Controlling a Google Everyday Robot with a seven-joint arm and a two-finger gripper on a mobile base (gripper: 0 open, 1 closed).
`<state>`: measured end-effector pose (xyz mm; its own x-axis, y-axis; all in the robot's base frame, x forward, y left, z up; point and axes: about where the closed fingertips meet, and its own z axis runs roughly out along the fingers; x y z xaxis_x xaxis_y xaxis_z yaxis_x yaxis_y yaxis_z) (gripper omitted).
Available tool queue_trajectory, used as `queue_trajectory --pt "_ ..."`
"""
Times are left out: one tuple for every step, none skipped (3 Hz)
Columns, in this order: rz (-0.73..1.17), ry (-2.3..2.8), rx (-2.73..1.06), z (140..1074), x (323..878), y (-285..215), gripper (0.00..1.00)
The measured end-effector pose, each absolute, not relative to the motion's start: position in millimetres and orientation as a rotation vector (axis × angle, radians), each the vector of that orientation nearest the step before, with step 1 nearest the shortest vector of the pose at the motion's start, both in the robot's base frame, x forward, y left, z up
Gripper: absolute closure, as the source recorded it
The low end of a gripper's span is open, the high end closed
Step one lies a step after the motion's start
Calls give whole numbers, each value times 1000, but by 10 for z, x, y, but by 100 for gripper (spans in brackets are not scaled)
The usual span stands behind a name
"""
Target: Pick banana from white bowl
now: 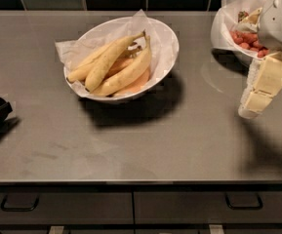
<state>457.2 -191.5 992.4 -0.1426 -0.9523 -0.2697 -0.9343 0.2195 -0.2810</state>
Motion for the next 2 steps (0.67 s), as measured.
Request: queue_trajectory --pt "-62 2110 -1746 9933 4581 -1907 0" --pt "-50 2107 -1735 9929 4600 -1912 0"
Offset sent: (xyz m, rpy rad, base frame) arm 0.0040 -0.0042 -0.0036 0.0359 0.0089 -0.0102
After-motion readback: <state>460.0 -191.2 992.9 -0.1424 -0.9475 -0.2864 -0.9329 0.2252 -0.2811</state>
